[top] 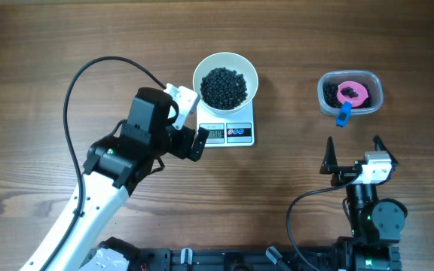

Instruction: Scoop item into bowl and weigh 150g on scale

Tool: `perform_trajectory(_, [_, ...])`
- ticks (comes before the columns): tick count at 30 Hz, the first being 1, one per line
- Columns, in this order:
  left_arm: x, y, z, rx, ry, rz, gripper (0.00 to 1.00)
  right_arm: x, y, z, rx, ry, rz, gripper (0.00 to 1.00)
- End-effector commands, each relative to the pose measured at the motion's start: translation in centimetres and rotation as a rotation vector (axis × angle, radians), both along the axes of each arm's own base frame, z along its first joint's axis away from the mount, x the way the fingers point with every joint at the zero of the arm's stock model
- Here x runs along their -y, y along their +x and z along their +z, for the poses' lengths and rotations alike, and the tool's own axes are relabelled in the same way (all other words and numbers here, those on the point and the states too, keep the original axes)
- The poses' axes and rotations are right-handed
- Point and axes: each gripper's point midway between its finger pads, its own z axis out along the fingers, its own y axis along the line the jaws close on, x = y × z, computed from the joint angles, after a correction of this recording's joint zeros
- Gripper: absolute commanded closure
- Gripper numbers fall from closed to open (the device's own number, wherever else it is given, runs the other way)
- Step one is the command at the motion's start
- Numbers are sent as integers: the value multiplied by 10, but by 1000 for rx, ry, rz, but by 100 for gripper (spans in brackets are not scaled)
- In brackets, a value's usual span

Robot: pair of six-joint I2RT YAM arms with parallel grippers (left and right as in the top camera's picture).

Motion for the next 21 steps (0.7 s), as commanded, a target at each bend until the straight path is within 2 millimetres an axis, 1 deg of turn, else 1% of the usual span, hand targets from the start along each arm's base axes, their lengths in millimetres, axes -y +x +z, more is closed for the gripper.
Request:
perform_trajectory(1, [0, 4, 6, 21, 2, -9, 0, 1, -1, 3, 13, -4, -11, 1])
perform_trajectory(5, [-3, -2, 1, -10, 17, -10, 0, 1, -1, 3, 13, -4, -11, 0])
perform_trajectory(10, [-3, -2, 1, -12, 17, -10, 0, 1, -1, 3, 13, -5, -11, 0])
perform_trajectory(13, [1, 6, 8, 33, -2, -9, 0, 1, -1, 3, 13, -4, -10, 0])
perform_trajectory(21, [4, 12, 15, 68, -18, -9, 0, 1, -1, 3, 13, -4, -11, 0])
